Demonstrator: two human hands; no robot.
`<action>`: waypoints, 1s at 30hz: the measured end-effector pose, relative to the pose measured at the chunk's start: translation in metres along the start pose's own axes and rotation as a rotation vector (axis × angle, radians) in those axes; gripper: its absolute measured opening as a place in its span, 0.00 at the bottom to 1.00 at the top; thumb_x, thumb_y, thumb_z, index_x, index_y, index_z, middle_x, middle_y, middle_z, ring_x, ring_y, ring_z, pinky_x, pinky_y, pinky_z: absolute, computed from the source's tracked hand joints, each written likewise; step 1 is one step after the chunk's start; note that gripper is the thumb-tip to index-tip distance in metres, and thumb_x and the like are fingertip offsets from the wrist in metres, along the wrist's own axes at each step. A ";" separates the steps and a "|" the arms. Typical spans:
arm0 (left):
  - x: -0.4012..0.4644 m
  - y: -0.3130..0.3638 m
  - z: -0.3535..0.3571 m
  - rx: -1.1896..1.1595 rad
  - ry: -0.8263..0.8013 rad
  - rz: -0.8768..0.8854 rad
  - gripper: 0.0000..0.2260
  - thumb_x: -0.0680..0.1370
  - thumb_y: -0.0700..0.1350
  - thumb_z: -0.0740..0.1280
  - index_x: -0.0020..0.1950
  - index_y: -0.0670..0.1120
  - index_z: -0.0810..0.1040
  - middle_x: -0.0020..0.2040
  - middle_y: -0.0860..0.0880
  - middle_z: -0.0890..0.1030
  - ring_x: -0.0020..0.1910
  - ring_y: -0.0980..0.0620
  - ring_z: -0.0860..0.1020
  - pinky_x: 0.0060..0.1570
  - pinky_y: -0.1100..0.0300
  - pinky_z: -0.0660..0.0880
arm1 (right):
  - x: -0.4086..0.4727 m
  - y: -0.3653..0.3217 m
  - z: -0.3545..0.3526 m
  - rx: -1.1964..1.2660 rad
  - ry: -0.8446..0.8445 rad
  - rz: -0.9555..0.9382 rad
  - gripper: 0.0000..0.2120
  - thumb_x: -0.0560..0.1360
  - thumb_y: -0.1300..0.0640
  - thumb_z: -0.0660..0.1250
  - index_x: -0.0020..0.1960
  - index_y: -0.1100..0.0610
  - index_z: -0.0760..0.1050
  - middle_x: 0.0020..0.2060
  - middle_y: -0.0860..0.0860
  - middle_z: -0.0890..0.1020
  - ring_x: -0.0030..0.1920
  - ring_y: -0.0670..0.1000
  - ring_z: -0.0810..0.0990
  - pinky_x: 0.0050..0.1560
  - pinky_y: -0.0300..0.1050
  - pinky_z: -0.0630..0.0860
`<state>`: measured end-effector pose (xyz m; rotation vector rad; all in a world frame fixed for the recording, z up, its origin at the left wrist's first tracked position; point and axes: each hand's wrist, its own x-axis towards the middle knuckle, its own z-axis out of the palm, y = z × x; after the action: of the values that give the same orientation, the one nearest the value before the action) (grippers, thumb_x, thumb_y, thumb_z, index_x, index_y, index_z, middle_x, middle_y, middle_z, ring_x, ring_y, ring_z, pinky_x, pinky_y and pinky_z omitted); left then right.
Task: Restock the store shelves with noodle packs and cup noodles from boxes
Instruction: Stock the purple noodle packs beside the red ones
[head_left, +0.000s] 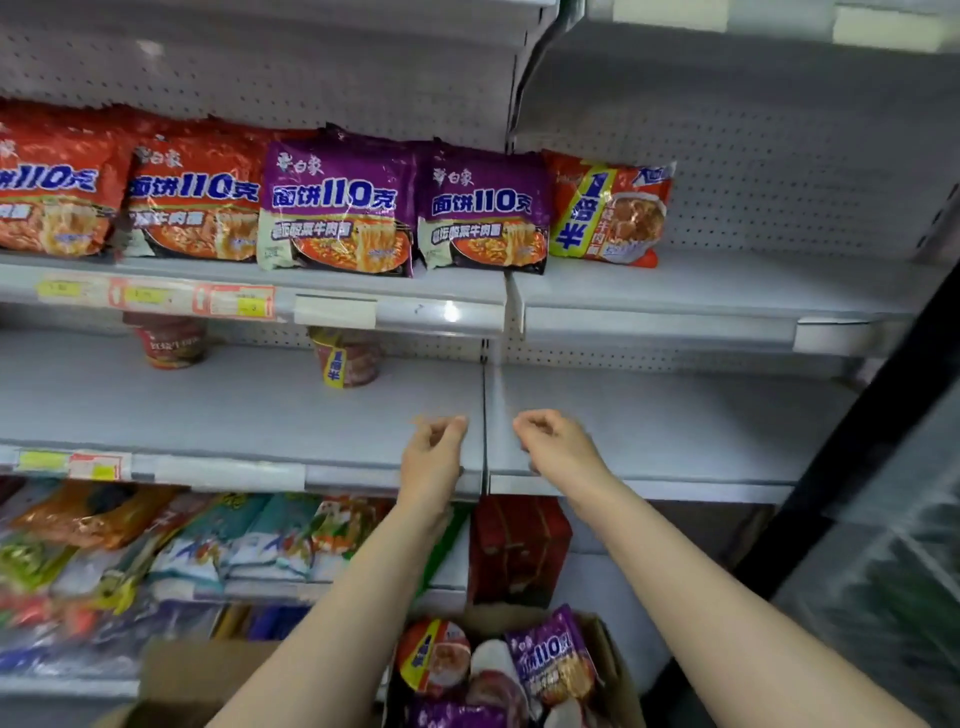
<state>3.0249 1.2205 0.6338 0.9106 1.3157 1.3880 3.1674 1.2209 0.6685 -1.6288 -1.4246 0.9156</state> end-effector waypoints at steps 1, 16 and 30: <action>-0.004 -0.010 0.003 -0.002 0.006 -0.025 0.04 0.81 0.51 0.67 0.49 0.51 0.77 0.49 0.50 0.79 0.49 0.52 0.78 0.57 0.48 0.77 | -0.003 0.010 -0.002 -0.007 -0.009 0.018 0.03 0.80 0.49 0.65 0.48 0.44 0.76 0.49 0.45 0.81 0.55 0.51 0.80 0.62 0.53 0.78; -0.076 -0.205 -0.025 0.265 0.053 -0.528 0.11 0.79 0.56 0.68 0.50 0.49 0.81 0.50 0.42 0.82 0.50 0.45 0.80 0.57 0.46 0.78 | -0.058 0.196 0.028 -0.184 -0.190 0.438 0.19 0.82 0.51 0.62 0.56 0.69 0.79 0.52 0.64 0.83 0.53 0.62 0.81 0.59 0.56 0.76; -0.055 -0.389 -0.087 0.556 -0.070 -0.788 0.15 0.79 0.57 0.68 0.58 0.47 0.77 0.51 0.46 0.83 0.49 0.47 0.83 0.51 0.50 0.81 | -0.075 0.382 0.125 -0.200 -0.314 0.906 0.16 0.83 0.51 0.61 0.62 0.61 0.78 0.58 0.58 0.82 0.53 0.56 0.80 0.45 0.39 0.73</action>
<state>3.0141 1.1197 0.2446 0.6496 1.7804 0.3828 3.2142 1.1285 0.2733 -2.4257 -0.9452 1.6190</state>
